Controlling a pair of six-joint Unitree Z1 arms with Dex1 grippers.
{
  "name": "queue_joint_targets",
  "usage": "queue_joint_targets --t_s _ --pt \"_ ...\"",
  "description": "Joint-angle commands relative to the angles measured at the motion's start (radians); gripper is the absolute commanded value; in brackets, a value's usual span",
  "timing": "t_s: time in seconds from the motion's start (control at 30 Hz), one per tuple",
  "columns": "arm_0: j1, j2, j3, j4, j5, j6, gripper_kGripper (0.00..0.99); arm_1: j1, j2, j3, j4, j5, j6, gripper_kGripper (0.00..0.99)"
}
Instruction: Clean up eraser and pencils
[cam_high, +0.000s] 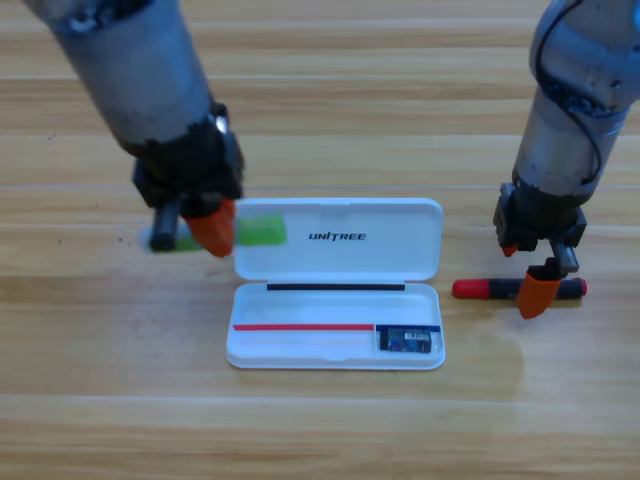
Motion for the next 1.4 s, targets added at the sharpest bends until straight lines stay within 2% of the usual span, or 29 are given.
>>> queue_joint_targets --t_s 0.03,0.27,0.4,0.47,0.63,0.77,1.13,1.4 --pt "-0.055 0.099 -0.017 0.008 0.009 -0.018 0.0 -0.038 0.106 -0.017 -0.03 0.004 -0.016 0.854" --pt "-0.076 0.149 -0.026 -0.015 0.014 -0.031 0.0 -0.047 0.128 -0.019 -0.032 -0.018 -0.022 0.808" --pt "-0.092 0.174 -0.026 -0.038 0.012 -0.034 0.0 -0.047 0.128 -0.014 -0.032 -0.021 -0.026 0.673" --pt "-0.098 0.188 -0.028 -0.051 0.012 -0.035 0.0 -0.049 0.129 -0.013 -0.032 -0.022 -0.034 0.563" --pt "-0.112 0.232 -0.031 -0.087 0.009 -0.037 0.0 -0.049 0.125 0.001 -0.032 -0.029 -0.054 0.144" --pt "-0.115 0.278 -0.043 -0.088 -0.011 -0.035 0.0 -0.049 0.116 0.01 -0.032 -0.03 -0.06 0.0" --pt "-0.113 0.329 -0.096 -0.064 -0.075 -0.026 0.0 -0.044 -0.039 0.046 0.023 -0.041 -0.059 0.0" --pt "-0.081 0.34 -0.137 -0.03 -0.101 0.002 0.0 -0.02 -0.133 0.073 0.059 -0.009 -0.045 0.0"
